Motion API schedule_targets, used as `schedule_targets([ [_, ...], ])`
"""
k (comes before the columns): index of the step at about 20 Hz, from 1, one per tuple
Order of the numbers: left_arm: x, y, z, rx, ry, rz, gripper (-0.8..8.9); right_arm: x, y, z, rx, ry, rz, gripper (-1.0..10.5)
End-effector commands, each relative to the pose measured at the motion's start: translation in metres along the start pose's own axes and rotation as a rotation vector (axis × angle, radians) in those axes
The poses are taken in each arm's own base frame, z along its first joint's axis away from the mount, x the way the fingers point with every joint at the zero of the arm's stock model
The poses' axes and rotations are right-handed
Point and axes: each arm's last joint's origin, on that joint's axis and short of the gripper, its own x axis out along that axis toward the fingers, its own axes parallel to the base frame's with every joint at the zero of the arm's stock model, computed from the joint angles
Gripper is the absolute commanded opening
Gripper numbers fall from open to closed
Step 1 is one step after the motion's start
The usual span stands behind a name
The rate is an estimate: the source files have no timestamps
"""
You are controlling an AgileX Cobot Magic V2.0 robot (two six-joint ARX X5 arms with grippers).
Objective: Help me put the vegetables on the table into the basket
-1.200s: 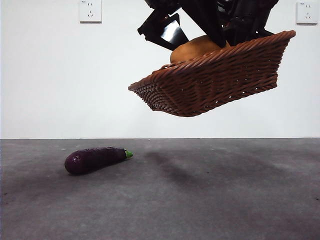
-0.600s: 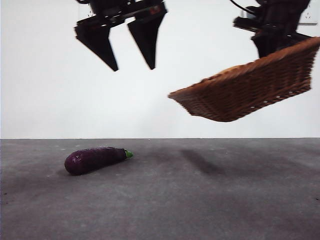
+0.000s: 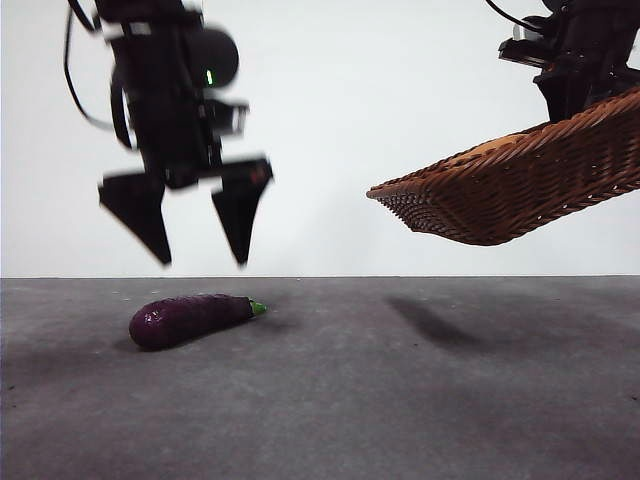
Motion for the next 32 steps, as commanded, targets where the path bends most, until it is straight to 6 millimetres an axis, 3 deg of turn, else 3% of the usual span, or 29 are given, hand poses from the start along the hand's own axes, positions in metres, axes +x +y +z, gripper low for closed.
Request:
schedule_targets([
  [1, 0.032, 0.003, -0.002, -0.004, 0.072, 0.008, 8.12, -0.003, 0.001, -0.003, -0.005, 0.011, 0.01, -0.1],
  [3, 0.043, 0.004, -0.002, -0.009, 0.077, 0.034, 8.03, -0.003, 0.001, -0.003, -0.008, 0.011, 0.01, -0.1],
  [4, 0.046, 0.004, -0.001, -0.01, 0.075, 0.035, 7.32, -0.003, 0.001, -0.003, -0.009, 0.011, 0.01, -0.1],
  [9, 0.048, 0.004, -0.001, -0.011, 0.074, 0.035, -0.15, -0.003, 0.001, -0.003, -0.009, 0.008, 0.01, -0.1],
  [15, 0.053, 0.003, -0.001, 0.009, 0.085, 0.022, -0.12, -0.003, 0.001, -0.003, -0.009, 0.009, 0.01, -0.1],
  [18, 0.042, 0.002, 0.0, 0.011, 0.057, -0.049, -0.12, -0.003, 0.001, -0.003, -0.009, 0.008, 0.01, -0.1],
  [20, 0.018, 0.001, 0.003, -0.003, -0.002, -0.129, -0.12, -0.003, 0.001, -0.003, -0.009, 0.008, 0.01, -0.1],
  [23, -0.039, -0.006, 0.005, -0.048, -0.151, -0.301, -0.12, -0.003, 0.003, -0.003, -0.013, 0.009, 0.014, -0.1],
  [27, -0.113, -0.032, 0.003, -0.04, -0.4, -0.435, -0.1, 0.0, 0.017, -0.003, -0.05, 0.014, 0.026, -0.1],
  [29, -0.13, -0.05, 0.001, -0.041, -0.462, -0.492, -0.02, 0.002, 0.029, -0.004, -0.08, 0.022, 0.034, -0.1],
  [30, -0.13, -0.057, 0.001, -0.053, -0.458, -0.511, 0.08, 0.003, 0.036, -0.005, -0.098, 0.03, 0.039, -0.1],
  [32, -0.12, -0.067, 0.002, -0.07, -0.421, -0.518, 1.29, 0.005, 0.051, -0.008, -0.136, 0.042, 0.049, -0.1],
])
